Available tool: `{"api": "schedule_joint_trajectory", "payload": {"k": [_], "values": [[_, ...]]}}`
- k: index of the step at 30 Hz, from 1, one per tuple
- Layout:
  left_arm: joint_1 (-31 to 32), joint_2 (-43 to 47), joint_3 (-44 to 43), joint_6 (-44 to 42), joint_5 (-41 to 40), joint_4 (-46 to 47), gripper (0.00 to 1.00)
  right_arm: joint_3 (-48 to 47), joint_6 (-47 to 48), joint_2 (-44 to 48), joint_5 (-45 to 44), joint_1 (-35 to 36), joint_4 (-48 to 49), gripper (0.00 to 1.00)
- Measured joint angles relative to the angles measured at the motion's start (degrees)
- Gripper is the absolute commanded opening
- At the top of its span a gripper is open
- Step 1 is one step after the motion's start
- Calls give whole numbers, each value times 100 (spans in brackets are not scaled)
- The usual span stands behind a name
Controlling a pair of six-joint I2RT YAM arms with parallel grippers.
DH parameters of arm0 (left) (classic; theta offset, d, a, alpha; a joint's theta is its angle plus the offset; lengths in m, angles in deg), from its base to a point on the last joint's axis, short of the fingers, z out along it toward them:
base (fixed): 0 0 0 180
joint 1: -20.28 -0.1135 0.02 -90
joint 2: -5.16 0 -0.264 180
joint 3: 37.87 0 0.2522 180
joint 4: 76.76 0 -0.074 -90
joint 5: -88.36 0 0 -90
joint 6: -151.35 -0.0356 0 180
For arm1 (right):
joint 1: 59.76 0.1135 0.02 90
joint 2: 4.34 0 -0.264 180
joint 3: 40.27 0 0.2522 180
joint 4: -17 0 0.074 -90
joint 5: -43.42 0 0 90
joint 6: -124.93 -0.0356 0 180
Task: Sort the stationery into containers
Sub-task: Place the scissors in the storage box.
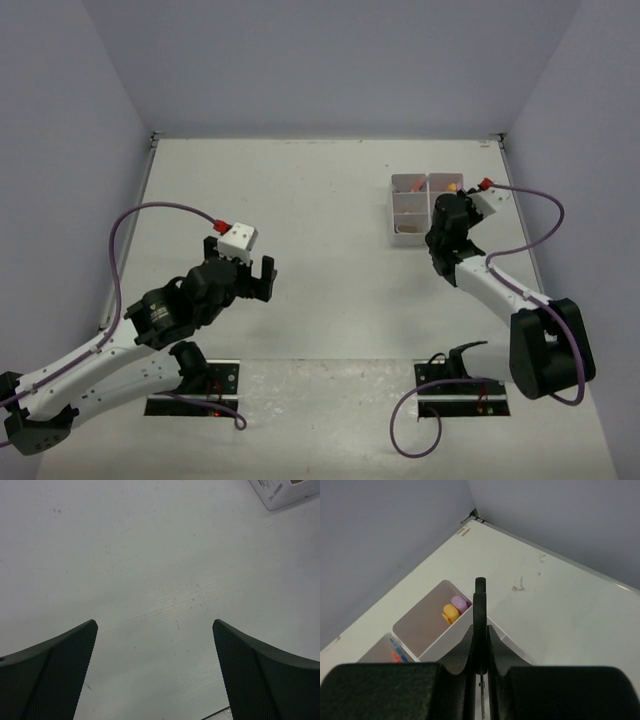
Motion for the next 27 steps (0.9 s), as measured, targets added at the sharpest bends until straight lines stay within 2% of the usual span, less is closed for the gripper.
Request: {"api": "schedule_joint_trajectory", "payload": {"k": [5,11,20,27], "values": [[0,-33,14,-4,141,79,100,-879,-766,-732,-218,-53,-1032,0],[0,-36,14,-4,259,99,100,-1666,-1843,-1064,-334,-53,-2617,0],[0,8,18,-23,413,196,100,-1905,-2715,-1159,-600,-53,-4039,0],[0,8,18,-26,499,222,100,-2484,-2786,-1653,-878,-67,-4425,0]]}}
